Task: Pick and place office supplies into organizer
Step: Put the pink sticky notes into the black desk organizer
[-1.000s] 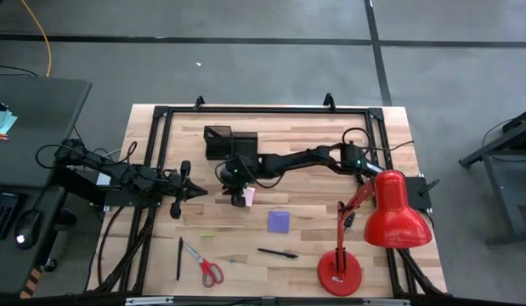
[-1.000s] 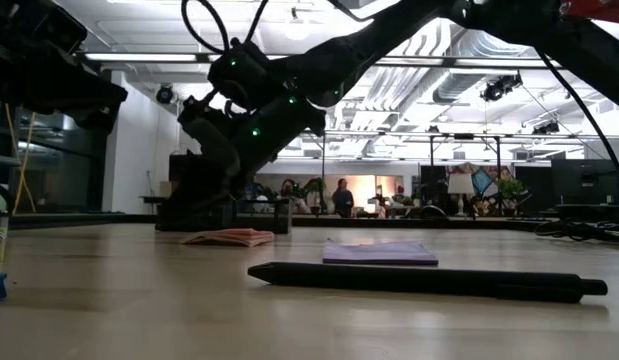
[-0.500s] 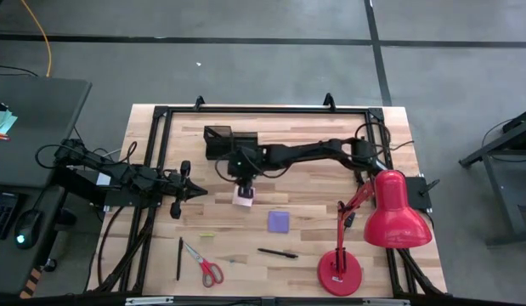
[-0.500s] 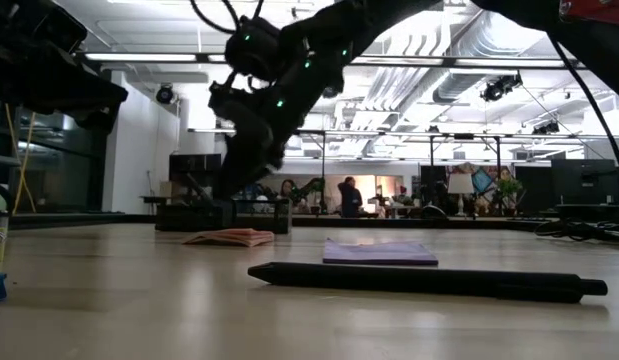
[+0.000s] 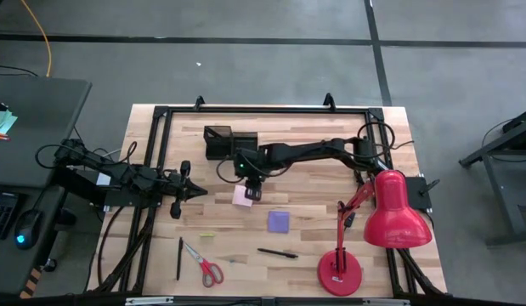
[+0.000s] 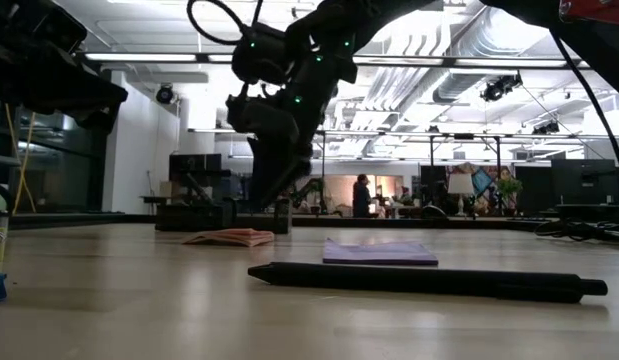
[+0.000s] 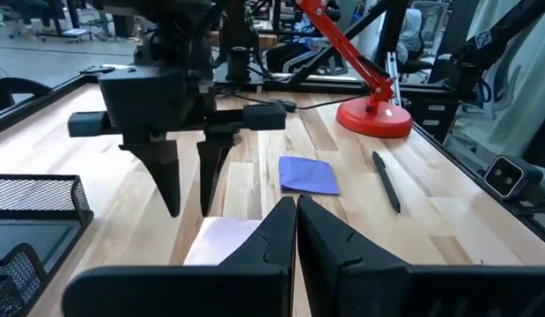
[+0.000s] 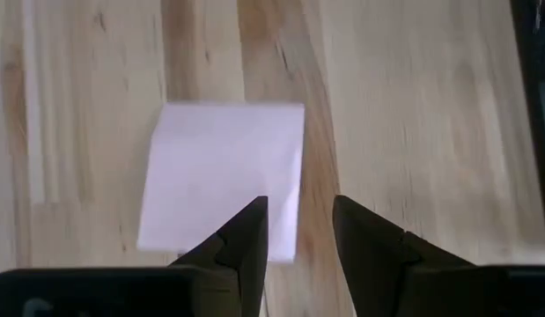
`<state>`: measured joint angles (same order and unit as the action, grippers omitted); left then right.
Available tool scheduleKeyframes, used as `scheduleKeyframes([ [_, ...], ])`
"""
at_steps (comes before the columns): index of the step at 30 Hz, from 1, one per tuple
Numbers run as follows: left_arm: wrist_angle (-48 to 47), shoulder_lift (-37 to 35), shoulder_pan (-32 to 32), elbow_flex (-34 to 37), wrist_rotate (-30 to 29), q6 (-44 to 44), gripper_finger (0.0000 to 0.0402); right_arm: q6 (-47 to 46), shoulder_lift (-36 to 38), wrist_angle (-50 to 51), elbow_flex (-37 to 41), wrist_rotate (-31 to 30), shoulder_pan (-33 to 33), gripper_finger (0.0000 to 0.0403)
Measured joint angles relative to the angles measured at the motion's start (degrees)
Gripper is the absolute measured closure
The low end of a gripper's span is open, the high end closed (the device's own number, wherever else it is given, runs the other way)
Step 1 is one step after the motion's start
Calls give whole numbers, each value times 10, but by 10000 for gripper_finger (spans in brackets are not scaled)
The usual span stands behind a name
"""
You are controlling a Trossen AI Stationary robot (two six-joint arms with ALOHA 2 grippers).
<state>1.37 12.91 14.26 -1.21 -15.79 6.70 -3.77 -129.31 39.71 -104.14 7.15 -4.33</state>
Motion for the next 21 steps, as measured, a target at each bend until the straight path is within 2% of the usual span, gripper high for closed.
scheduleKeyframes([
  [7, 0, 0, 0, 0, 0, 0, 401, -66, 1, 44, 0, -2, 0, 279],
  [14, 0, 0, 0, 0, 0, 0, 401, -120, 1, 49, 0, 85, 0, 279],
  [17, 0, 0, 0, 0, 1, 0, 401, -125, 1, 41, 0, 70, -1, 279],
  [21, 0, 0, 0, 0, 1, 0, 401, -122, 1, 25, 0, 17, -1, 279],
])
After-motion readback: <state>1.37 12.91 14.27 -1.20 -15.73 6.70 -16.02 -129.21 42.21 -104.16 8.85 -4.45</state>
